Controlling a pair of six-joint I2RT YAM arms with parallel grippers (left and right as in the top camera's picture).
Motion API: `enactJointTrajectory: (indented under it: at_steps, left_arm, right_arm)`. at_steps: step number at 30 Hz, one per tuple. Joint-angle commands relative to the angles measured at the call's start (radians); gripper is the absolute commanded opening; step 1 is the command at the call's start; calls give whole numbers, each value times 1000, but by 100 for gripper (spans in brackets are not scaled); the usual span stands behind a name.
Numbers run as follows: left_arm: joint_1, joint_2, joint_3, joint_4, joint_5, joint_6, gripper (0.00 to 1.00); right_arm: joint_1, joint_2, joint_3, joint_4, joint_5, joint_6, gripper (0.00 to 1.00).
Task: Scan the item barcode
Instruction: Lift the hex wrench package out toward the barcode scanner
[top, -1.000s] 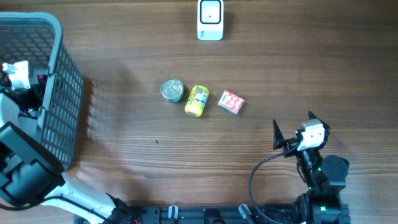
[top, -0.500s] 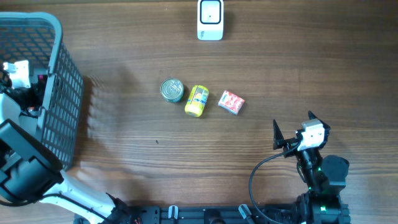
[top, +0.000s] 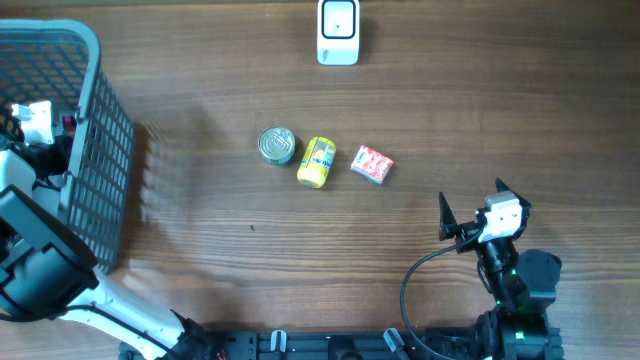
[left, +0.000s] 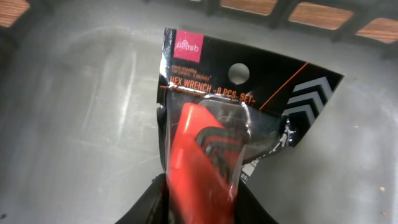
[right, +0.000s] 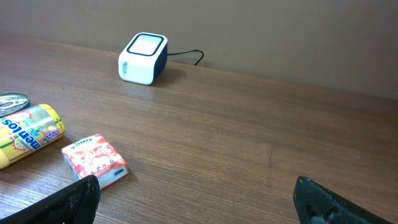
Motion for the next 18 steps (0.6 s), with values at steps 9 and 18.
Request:
enactJointTrajectory:
  at_steps: [9,18]
  left_arm:
    - [3,11,-7,-5,-5,-3,4]
    - [3,-50,-7,60,-5,-113,4]
  right_arm:
    - [4,2,-1,-2,16,14,100]
    - [4,2,-1,-5,16,14,100]
